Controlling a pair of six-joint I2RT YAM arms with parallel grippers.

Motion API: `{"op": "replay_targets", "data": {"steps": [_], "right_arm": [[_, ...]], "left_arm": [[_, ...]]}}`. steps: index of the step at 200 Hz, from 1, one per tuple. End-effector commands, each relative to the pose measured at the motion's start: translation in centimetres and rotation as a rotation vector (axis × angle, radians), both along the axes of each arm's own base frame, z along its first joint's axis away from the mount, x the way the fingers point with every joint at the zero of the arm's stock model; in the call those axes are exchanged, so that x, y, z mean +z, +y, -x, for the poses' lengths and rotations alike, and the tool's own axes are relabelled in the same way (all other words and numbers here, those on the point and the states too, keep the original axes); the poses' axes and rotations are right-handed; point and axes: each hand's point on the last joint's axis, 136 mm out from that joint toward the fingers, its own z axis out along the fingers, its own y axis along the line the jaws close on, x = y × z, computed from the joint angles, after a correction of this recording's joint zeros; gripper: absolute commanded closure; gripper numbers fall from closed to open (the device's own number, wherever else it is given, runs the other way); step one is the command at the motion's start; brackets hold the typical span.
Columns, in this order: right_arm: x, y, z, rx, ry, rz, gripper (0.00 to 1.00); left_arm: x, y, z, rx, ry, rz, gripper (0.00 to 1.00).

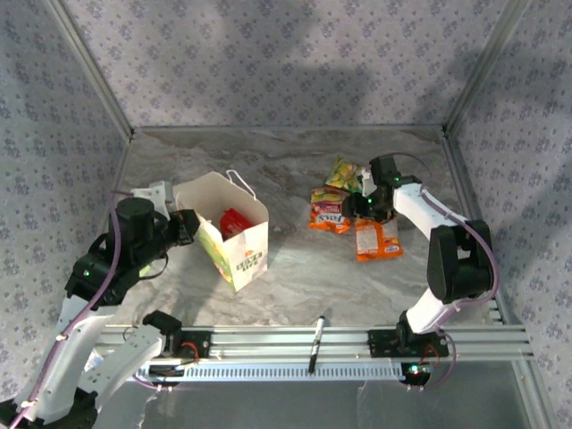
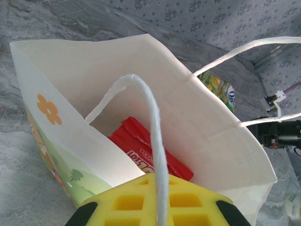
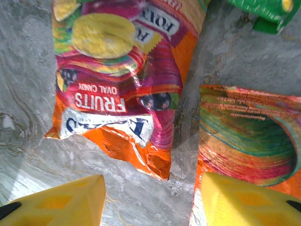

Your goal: Place the snacks into the paper bag

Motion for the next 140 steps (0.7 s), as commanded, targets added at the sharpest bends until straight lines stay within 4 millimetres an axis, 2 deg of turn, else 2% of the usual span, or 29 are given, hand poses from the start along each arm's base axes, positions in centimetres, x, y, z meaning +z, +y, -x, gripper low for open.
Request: {"op": "replay_targets", "data": {"steps": [1,140], "right_arm": [[-1.0,0.4,0.1,-0.014,0.014,-0.005,0.43],[-4.0,1.5,0.4,-0.002,0.086,0.023,0.46]], "left_arm": [[0.2,-0.3,-0.2,-0.021,-0.007,0.002,0.94],[-0.2,0.1,0.4,-0.013,-0.014,0.002,0.94]]}}
